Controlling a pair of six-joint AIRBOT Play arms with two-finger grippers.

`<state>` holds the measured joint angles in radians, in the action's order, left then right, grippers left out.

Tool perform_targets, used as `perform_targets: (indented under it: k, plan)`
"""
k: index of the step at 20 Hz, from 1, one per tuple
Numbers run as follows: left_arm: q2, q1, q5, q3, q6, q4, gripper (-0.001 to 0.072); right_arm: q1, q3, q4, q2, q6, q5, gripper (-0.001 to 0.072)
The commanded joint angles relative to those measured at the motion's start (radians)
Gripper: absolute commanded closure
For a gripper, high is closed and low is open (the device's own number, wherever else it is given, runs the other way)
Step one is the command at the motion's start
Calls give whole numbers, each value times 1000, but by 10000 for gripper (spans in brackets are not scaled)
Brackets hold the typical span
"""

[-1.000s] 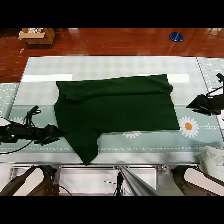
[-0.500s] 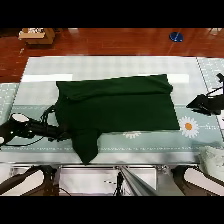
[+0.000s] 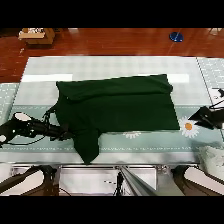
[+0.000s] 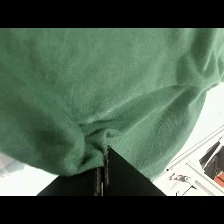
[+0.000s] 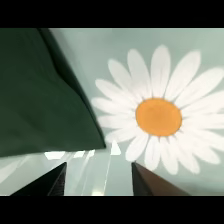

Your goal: Fold the shirts.

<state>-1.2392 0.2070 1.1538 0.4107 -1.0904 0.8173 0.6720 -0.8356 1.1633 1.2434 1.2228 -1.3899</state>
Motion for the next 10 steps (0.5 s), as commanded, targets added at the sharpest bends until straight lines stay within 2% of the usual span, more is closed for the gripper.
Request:
perform_targets:
  k: [1, 4, 9, 10]
  plan:
    - [-1, -1, -9, -1, 9, 9, 686, 22, 103, -33, -1, -24, 52, 223]
    - [-1, -1, -9, -1, 9, 8, 686, 13, 151, -93, -1, -29, 129, 225]
    - [-1, -1, -9, -1, 9, 8, 686, -161, 202, -86, 6, -3, 245, 231]
    - [-1, -1, -9, 0, 9, 8, 686, -198, 202, -85, 13, 18, 262, 283]
